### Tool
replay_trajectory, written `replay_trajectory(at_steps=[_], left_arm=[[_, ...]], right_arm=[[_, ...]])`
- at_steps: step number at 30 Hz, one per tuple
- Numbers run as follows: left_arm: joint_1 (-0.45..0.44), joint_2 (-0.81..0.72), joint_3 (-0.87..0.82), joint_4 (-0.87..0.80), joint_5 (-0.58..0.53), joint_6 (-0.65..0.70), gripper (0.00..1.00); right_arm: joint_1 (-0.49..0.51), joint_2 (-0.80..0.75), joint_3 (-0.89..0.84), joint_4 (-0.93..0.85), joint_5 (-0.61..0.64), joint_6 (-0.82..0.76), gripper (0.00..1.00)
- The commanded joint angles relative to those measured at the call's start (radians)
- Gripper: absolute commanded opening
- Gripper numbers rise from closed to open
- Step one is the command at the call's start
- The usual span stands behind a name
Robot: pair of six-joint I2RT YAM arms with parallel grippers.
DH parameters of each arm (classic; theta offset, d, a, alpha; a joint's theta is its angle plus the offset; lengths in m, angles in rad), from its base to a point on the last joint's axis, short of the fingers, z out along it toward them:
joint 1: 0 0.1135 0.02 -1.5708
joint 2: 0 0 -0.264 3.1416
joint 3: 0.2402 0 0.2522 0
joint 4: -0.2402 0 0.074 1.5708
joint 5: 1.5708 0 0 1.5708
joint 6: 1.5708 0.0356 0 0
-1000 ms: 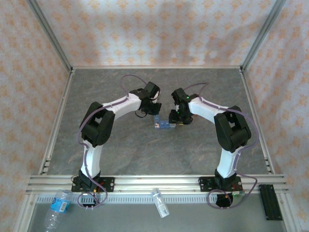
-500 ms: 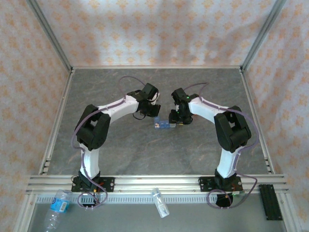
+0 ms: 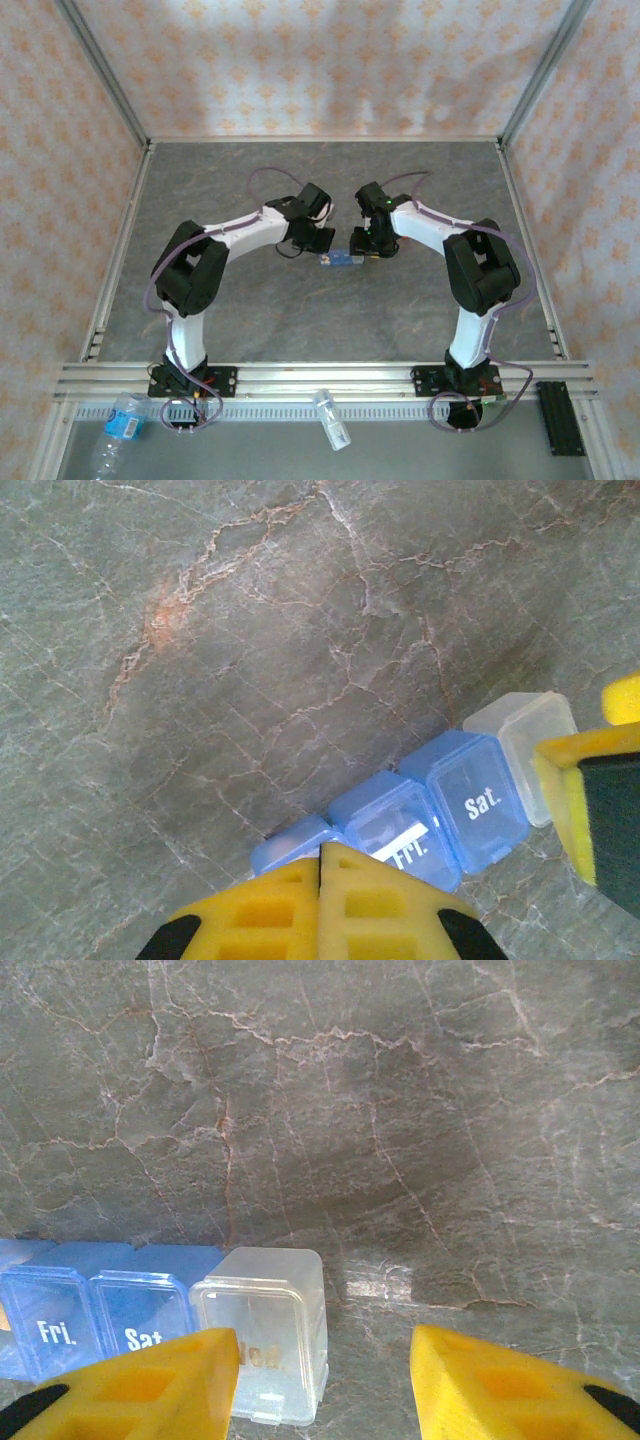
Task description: Sort the pills into containers
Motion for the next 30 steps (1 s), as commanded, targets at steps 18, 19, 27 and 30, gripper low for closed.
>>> replay_trajectory(at_steps=[18,19,27,30], left_arm=[[-0.042,-0.08,-0.095,0.054,0.007,-0.035,0.0],[-0.043,-0.08,-0.097,0.055,0.007,-0.036,0.0],[-0.047,-0.072,-0.112,0.065,-0.003,-0.043,0.0],[-0.047,-0.062,-0.106,0.068,-0.011,-0.041,0.0]], right_arm=[[0.003,0.031,-0.01,-0.012,0.074,0.016,0.48],[0.003,0.032,-0.01,-0.012,0.074,0.016,0.48],[0.002,0.034,-0.014,-0.008,0.074,0.015,0.48],[0.002,0.033,-0.014,-0.007,0.073,0.016,0.48]])
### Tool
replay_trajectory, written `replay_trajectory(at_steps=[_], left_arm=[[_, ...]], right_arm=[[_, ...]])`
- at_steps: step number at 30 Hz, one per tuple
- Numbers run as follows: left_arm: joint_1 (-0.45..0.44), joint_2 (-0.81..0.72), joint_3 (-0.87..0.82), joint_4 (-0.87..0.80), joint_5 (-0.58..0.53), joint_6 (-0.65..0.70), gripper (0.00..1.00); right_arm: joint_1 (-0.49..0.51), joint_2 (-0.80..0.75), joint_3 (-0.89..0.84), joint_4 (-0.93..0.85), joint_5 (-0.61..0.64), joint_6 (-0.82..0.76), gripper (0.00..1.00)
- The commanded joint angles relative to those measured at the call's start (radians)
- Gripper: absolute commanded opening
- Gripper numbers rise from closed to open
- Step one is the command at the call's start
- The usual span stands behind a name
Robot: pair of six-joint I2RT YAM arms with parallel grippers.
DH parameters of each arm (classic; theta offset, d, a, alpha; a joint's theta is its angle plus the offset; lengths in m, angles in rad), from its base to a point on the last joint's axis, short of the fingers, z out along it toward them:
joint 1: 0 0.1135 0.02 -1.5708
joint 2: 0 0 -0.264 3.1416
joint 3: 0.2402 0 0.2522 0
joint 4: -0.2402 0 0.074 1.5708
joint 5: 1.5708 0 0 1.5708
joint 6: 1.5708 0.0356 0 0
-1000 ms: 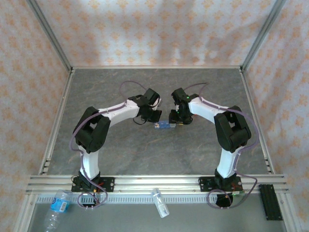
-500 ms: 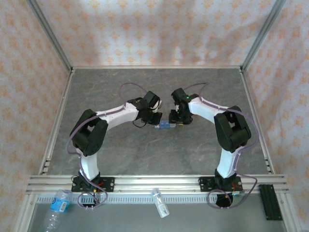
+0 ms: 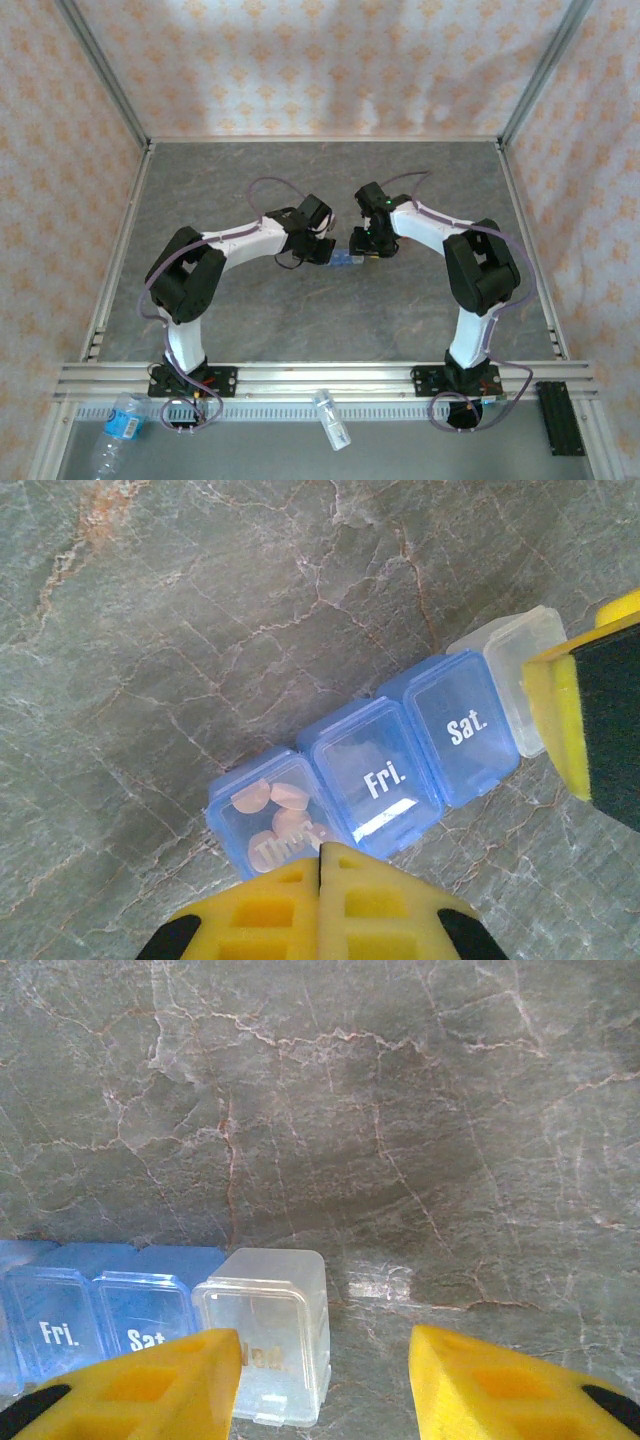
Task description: Sort the pills into containers
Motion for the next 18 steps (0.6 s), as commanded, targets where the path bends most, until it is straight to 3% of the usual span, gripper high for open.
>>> replay_trajectory(at_steps=[1,18], left_arm=[[-0.008,-0.007,0.0,0.013,-0.013,-0.011,0.0],[-0.008,0.064,-0.003,-0.005,-0.051,0.011,0.0]], right_arm=[[0.001,0.033,-0.014,-0.01,0.072,0.013,0.48],[0.0,0.031,-0.014,-0.012,0.076,0.011,0.47]])
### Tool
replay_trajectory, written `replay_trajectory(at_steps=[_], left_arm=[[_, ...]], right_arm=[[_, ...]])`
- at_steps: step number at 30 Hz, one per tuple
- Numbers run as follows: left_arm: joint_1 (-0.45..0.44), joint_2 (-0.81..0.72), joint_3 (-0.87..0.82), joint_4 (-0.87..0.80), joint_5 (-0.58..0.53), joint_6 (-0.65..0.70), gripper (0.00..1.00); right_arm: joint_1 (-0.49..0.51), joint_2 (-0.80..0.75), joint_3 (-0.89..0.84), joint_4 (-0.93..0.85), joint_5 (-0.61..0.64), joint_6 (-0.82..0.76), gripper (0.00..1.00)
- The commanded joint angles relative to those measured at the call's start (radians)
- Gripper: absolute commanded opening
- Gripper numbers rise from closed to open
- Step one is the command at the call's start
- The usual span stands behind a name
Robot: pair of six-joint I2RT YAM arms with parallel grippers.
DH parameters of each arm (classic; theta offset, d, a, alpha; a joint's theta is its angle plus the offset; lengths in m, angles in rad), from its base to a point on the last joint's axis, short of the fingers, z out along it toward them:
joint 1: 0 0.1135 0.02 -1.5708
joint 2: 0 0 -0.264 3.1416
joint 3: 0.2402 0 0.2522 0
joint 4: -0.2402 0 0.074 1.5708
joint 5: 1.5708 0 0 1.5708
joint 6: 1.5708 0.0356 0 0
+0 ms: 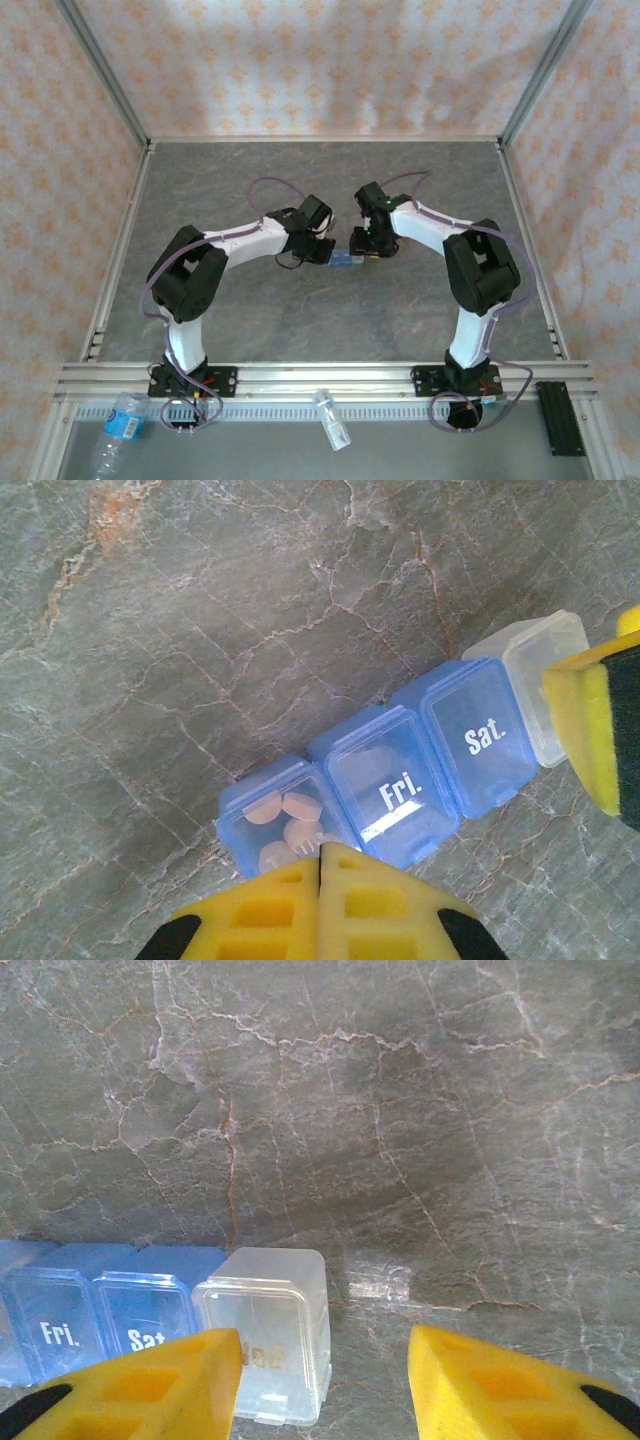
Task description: Sort the pills into containers
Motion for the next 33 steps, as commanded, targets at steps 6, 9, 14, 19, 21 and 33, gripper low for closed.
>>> replay_trajectory(at_steps=[6,9,14,19,21,33], left_arm=[[-0.01,0.061,-0.007,-0.009,-0.05,0.012,0.0],[-0.012,0.063,-0.003,-0.017,-0.065,0.014,0.0],[-0.018,0.063,0.0,-0.017,-0.065,0.02,0.0],[-0.017,0.037,0.03,-0.027,-0.072,0.029,0.0],[-0.017,0.014,0.052,-0.03,-0.086,0.035,0.0],[-0.015,-0.207,0.195,-0.035,-0.291,0.08,0.45]], right_arm=[[0.001,0.028,-0.014,-0.014,0.078,0.011,0.47],[0.0,0.029,-0.014,-0.015,0.078,0.01,0.47],[0.001,0.027,-0.017,-0.016,0.078,0.01,0.47],[0.0,0.026,-0.007,-0.023,0.076,0.007,0.47],[0.0,0.025,-0.001,-0.028,0.078,0.004,0.47],[0.001,-0.004,0.105,-0.096,0.068,-0.015,0.48]])
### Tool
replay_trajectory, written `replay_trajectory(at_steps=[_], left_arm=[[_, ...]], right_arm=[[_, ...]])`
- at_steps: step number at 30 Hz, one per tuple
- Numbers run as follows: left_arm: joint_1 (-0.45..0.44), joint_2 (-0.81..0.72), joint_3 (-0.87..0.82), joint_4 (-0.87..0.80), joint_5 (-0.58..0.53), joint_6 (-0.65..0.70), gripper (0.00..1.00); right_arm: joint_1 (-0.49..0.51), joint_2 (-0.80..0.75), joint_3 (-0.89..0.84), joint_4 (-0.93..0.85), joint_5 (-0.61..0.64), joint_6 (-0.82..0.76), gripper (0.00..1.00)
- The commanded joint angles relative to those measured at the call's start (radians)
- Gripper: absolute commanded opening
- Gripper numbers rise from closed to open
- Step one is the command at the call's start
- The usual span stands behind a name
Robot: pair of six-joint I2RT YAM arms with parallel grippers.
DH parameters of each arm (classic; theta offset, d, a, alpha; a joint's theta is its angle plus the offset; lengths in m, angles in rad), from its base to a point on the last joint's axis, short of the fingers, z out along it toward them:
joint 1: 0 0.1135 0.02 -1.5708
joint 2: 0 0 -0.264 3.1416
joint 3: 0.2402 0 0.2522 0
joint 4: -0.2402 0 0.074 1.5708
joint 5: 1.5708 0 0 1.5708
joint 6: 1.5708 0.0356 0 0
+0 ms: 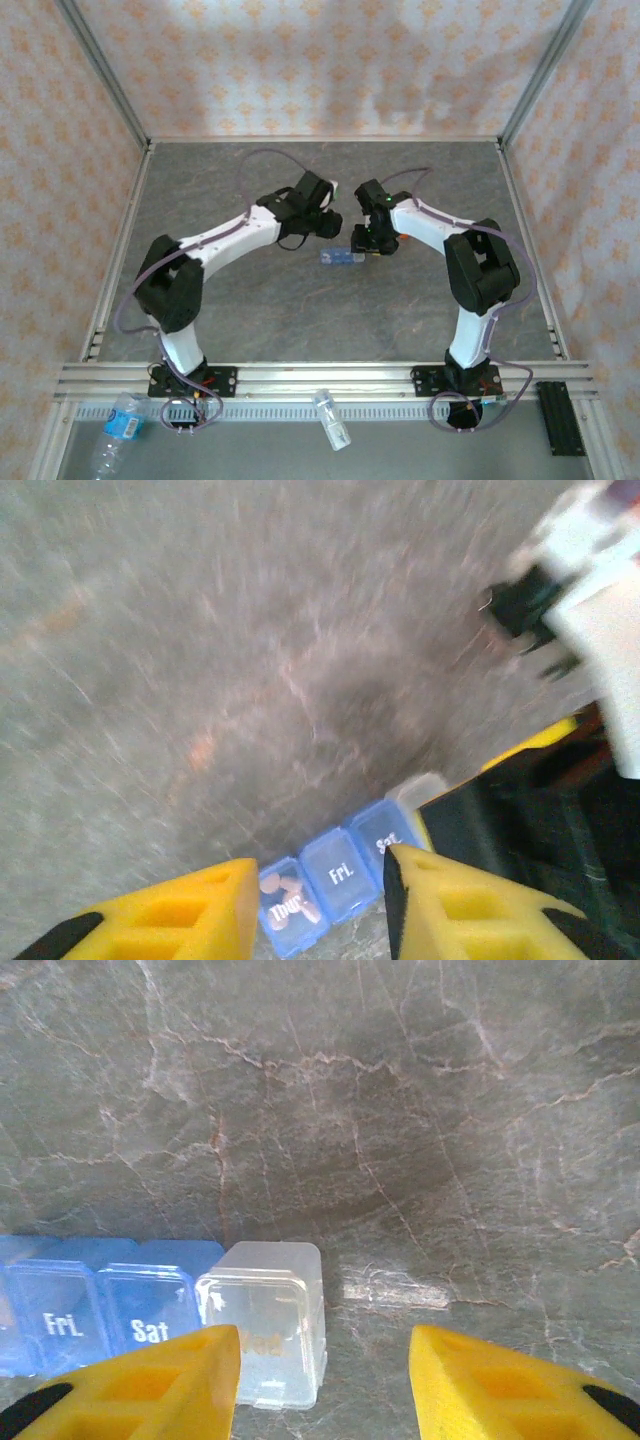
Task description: Sort the pills into containers
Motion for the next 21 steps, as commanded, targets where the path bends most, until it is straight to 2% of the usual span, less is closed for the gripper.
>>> replay_trajectory(at_steps=[1,3,5,6,7,8,12,14,16,19,21], left_arm=[[-0.006,-0.102,0.036,0.001,-0.15,0.027,0.5],[0.001,-0.147,0.031,0.016,-0.205,0.037,0.61],[0.009,-0.193,0.024,0.029,-0.261,0.049,0.78],[0.012,-0.212,0.019,0.033,-0.285,0.056,0.85],[0.017,-0.234,0.014,0.037,-0.314,0.067,0.95],[0.021,-0.257,0.005,0.044,-0.347,0.078,1.0],[0.054,-0.341,-0.047,0.089,-0.463,0.119,1.0],[0.074,-0.396,-0.099,0.141,-0.523,0.152,1.0],[0.091,-0.451,-0.167,0.222,-0.574,0.192,1.0],[0.137,-0.531,-0.287,0.36,-0.63,0.214,1.0],[0.174,-0.58,-0.368,0.446,-0.616,0.229,1.0]], right_arm=[[0.002,-0.015,0.086,-0.065,0.035,-0.012,0.49],[0.001,-0.036,0.143,-0.095,0.034,-0.012,0.5],[0.0,-0.06,0.211,-0.128,0.041,-0.012,0.52],[-0.002,-0.07,0.244,-0.143,0.048,-0.014,0.53],[-0.006,-0.082,0.279,-0.16,0.054,-0.015,0.56],[-0.011,-0.094,0.314,-0.176,0.06,-0.016,0.59],[-0.056,-0.157,0.406,-0.201,0.087,-0.016,0.79],[-0.089,-0.197,0.427,-0.202,0.113,-0.016,0.87],[-0.124,-0.247,0.417,-0.184,0.147,-0.014,0.99],[-0.176,-0.324,0.375,-0.141,0.233,-0.007,0.99],[-0.197,-0.373,0.329,-0.102,0.323,-0.012,0.99]])
